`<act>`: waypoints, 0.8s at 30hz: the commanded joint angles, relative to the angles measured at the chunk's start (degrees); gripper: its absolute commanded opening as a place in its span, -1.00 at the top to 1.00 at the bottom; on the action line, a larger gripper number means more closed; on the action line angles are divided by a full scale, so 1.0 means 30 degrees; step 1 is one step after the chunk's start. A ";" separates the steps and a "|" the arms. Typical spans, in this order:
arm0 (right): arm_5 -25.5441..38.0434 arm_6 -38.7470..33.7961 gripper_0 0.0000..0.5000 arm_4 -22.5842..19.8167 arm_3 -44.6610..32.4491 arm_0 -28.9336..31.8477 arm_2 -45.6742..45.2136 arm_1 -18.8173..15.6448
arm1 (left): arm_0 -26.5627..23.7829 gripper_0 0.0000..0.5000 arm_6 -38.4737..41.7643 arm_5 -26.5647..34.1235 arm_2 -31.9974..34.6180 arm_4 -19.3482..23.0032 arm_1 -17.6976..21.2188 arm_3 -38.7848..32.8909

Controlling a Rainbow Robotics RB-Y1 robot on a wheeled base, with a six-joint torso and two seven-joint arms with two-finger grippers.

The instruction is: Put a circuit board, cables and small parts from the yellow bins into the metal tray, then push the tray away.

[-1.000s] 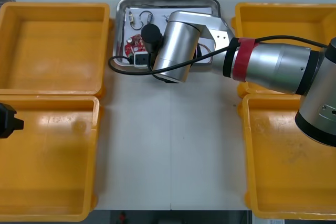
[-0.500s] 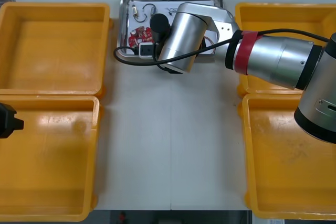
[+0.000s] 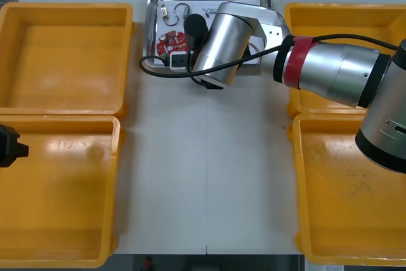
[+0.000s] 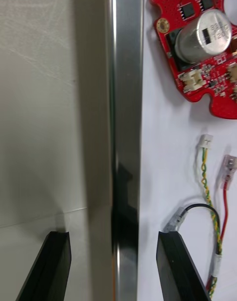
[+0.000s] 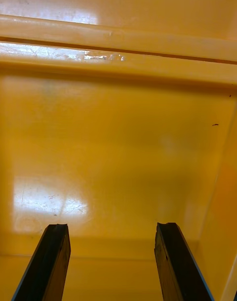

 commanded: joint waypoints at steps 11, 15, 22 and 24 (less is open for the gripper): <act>0.7095 0.0194 -1.00 0.0355 -0.4338 0.1357 -0.6109 0.0137 | -0.0236 -1.00 -0.1458 -0.0206 0.0546 0.0151 0.0729 -0.0554; 0.9615 -0.0070 -1.00 0.1117 -0.6477 0.2588 -0.7955 0.0137 | -0.0236 -1.00 -0.1458 -0.0206 0.0546 0.0151 0.0729 -0.0554; 1.5503 -0.2472 -1.00 0.2172 -1.1545 0.5693 -1.1851 -0.0010 | -0.0236 -1.00 -0.1458 -0.0206 0.0546 0.0151 0.0729 -0.0554; 1.6792 -0.3117 -1.00 0.2406 -1.2863 0.6279 -1.2466 -0.0215 | -0.0236 -1.00 -0.1458 -0.0206 0.0546 0.0151 0.0729 -0.0554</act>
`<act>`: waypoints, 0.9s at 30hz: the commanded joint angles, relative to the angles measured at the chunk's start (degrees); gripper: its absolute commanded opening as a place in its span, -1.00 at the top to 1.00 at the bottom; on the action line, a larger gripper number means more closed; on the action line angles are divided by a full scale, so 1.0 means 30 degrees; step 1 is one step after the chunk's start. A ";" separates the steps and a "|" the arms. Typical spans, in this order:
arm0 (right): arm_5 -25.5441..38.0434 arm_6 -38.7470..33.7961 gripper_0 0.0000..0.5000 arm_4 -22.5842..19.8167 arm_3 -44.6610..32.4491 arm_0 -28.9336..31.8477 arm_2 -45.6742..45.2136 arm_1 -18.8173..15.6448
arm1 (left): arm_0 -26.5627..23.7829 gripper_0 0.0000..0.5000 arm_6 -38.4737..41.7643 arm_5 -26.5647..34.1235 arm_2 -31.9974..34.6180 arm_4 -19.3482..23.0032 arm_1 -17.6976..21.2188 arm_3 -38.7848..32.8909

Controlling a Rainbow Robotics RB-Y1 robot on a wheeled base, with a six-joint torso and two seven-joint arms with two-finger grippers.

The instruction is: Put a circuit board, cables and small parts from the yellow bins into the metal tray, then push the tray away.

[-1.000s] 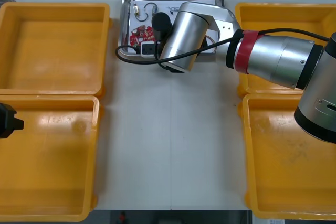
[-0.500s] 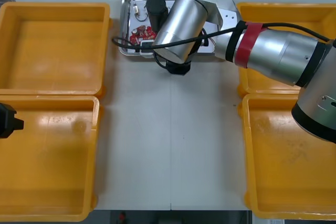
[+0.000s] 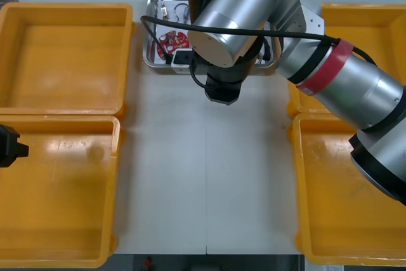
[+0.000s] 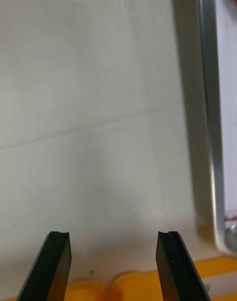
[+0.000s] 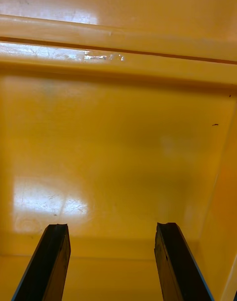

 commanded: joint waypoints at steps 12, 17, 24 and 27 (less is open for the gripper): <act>0.2380 -0.7774 -1.00 0.0582 -0.9210 0.5874 -0.6649 -0.1211 | -0.0234 -1.00 -0.1457 -0.0205 0.0546 0.0151 0.0729 -0.0551; 0.2380 -0.9269 -1.00 -0.0414 -1.1056 0.7866 -0.8524 -0.2266 | -0.0234 -1.00 -0.1457 -0.0205 0.0546 0.0151 0.0729 -0.0551; 0.2380 -1.1202 -1.00 -0.0531 -1.4366 1.1323 -1.0604 -0.4551 | -0.0234 -1.00 -0.1457 -0.0205 0.0546 0.0151 0.0729 -0.0551; 0.2380 -1.1964 -1.00 -0.0648 -1.5568 1.2905 -1.1805 -0.5225 | -0.0234 -1.00 -0.1457 -0.0205 0.0546 0.0151 0.0729 -0.0551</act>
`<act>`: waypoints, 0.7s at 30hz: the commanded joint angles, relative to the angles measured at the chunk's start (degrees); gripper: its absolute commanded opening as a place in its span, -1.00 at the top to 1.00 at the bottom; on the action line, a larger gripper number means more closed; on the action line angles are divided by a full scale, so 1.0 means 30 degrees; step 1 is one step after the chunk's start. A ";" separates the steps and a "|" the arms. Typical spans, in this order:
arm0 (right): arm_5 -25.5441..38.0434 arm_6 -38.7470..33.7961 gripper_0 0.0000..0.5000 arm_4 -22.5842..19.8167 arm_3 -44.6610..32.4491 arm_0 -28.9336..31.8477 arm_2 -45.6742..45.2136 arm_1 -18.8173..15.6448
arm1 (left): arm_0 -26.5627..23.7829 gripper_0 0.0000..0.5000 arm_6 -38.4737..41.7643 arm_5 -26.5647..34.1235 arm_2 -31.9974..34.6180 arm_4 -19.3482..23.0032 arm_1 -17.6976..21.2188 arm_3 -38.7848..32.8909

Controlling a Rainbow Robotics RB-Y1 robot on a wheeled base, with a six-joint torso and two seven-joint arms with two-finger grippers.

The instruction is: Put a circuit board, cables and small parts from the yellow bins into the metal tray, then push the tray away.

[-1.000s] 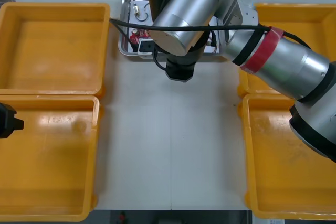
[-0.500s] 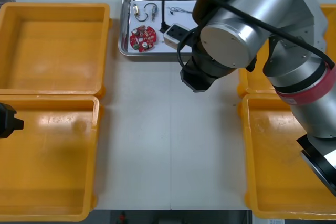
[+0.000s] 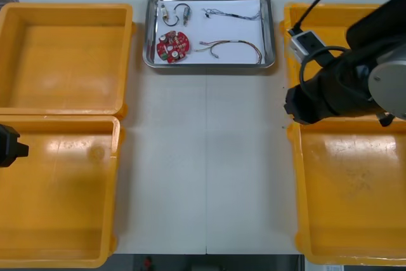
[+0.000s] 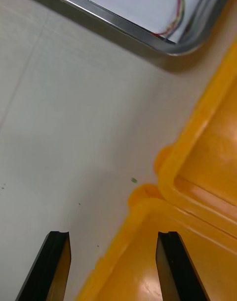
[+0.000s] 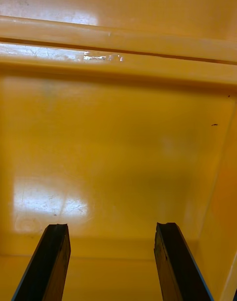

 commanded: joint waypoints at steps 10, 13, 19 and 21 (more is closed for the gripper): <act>0.0058 -0.1671 -1.00 -0.2756 -0.2475 0.6352 -0.7561 -0.2323 | -0.0229 -1.00 -0.1456 -0.0197 0.0544 0.0147 0.0728 -0.0537; 0.0058 -0.1701 -1.00 -0.3635 -0.2504 0.7289 -0.8938 -0.2675 | -0.0229 -1.00 -0.1456 -0.0197 0.0544 0.0147 0.0728 -0.0537; 0.0058 -0.1994 -1.00 -0.4074 -0.2475 0.8871 -1.0110 -0.2851 | -0.0229 -1.00 -0.1456 -0.0197 0.0544 0.0147 0.0728 -0.0537; 0.0058 -0.2081 -1.00 -0.3928 -0.2475 0.9282 -1.0110 -0.2938 | -0.0229 -1.00 -0.1456 -0.0197 0.0544 0.0147 0.0728 -0.0537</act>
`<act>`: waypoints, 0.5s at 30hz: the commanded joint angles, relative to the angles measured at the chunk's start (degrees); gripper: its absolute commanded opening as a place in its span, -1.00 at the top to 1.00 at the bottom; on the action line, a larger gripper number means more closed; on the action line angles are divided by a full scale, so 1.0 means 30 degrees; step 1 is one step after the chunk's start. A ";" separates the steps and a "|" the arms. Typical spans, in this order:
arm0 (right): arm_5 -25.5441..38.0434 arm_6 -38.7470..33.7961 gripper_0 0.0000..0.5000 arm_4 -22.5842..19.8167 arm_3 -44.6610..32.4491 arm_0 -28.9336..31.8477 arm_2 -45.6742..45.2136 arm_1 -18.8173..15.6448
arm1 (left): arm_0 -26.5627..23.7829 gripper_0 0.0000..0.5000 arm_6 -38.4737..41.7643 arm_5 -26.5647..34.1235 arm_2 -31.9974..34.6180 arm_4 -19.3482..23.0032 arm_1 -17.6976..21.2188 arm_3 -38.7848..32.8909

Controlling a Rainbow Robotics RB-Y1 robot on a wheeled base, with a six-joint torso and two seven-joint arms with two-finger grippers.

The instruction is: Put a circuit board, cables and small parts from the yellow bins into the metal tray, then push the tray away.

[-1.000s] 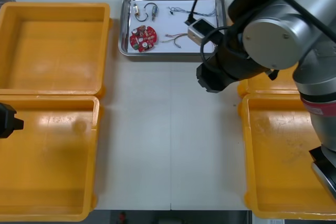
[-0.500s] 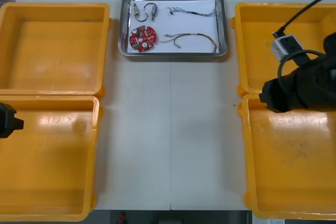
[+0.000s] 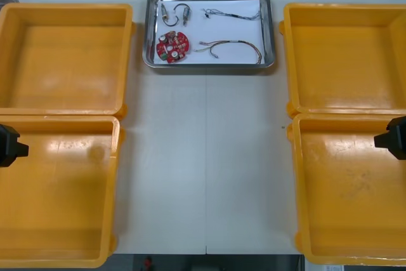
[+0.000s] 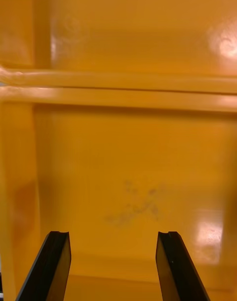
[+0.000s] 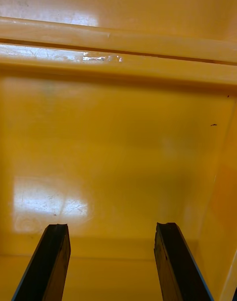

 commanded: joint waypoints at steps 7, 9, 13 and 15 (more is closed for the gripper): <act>0.0055 -0.0759 -1.00 0.0263 -0.0541 0.1622 -0.0632 -0.0836 | -0.0225 -1.00 -0.1455 -0.0191 0.0543 0.0144 0.0728 -0.0531; 0.0055 -0.0789 -1.00 0.0380 -0.0512 0.1651 -0.0632 -0.0836 | -0.0225 -1.00 -0.1455 -0.0191 0.0543 0.0144 0.0728 -0.0531; 0.0055 -0.0877 -1.00 0.0643 -0.0512 0.1622 -0.0514 -0.0836 | -0.0225 -1.00 -0.1455 -0.0191 0.0543 0.0144 0.0728 -0.0531; 0.0055 -0.0906 -1.00 0.0936 -0.0512 0.1680 -0.0192 -0.0836 | -0.0225 -1.00 -0.1455 -0.0191 0.0543 0.0144 0.0728 -0.0531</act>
